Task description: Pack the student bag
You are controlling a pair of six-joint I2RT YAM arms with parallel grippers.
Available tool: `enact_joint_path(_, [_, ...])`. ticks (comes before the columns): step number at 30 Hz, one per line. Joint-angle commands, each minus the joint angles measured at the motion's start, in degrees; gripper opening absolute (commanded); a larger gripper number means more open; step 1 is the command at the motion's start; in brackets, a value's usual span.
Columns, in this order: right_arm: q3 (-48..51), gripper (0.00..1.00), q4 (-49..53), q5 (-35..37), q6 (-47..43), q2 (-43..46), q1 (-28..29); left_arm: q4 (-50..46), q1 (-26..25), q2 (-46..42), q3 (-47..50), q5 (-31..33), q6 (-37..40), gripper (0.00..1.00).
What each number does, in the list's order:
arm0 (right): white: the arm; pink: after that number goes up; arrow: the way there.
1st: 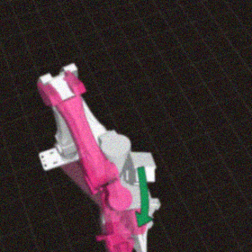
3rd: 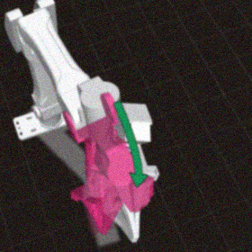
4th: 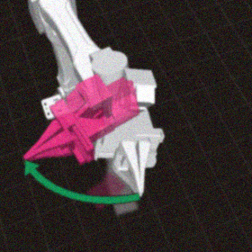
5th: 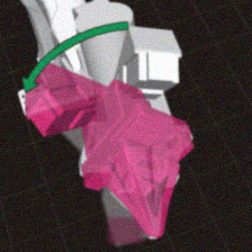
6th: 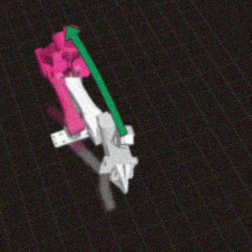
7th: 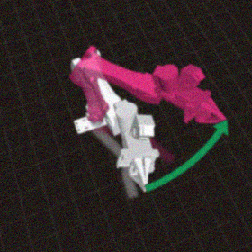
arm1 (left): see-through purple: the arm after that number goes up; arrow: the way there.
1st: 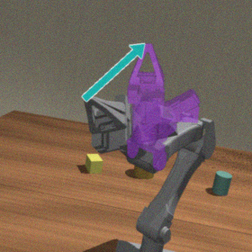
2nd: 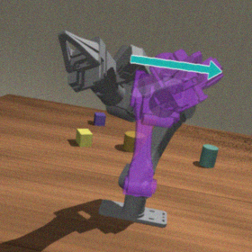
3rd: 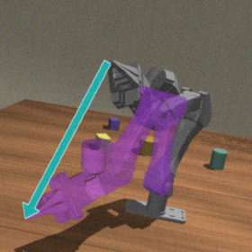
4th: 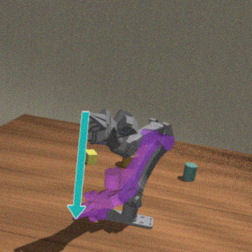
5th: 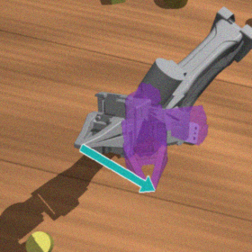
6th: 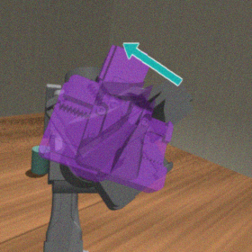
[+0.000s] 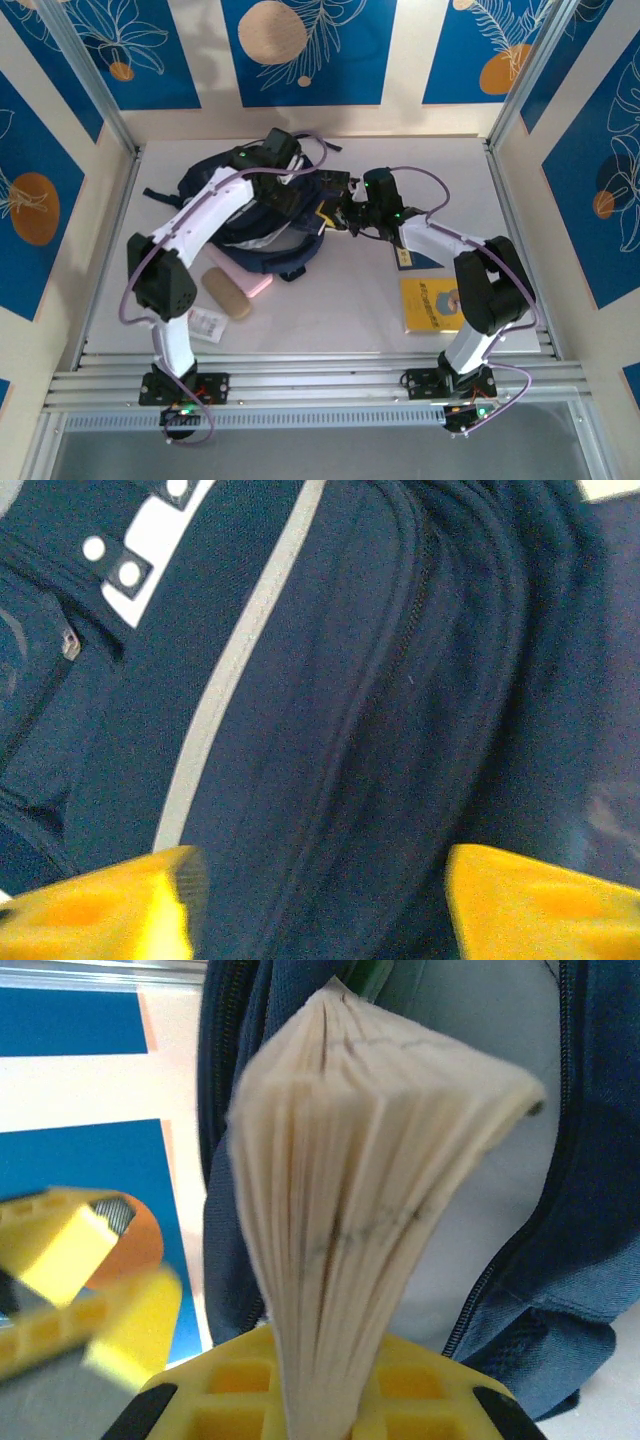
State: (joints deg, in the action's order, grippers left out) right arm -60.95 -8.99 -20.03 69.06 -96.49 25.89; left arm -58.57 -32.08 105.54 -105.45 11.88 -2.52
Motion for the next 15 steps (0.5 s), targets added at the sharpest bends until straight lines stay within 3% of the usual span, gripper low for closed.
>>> enact_joint_path(1, [-0.43,0.0,-11.77,-2.47,2.68,2.33,-0.31,2.15,1.58,-7.35,3.94,-6.71,-3.56,0.77])
enact_joint_path(7, [-0.14,0.0,-12.16,-3.26,2.82,3.41,-0.23,3.47,2.99,-10.91,8.08,-15.17,-4.33,0.81])
enact_joint_path(15, [-0.38,0.0,-12.04,-3.56,3.19,3.85,0.3,6.39,3.42,-9.56,14.02,-14.35,-3.45,0.77])
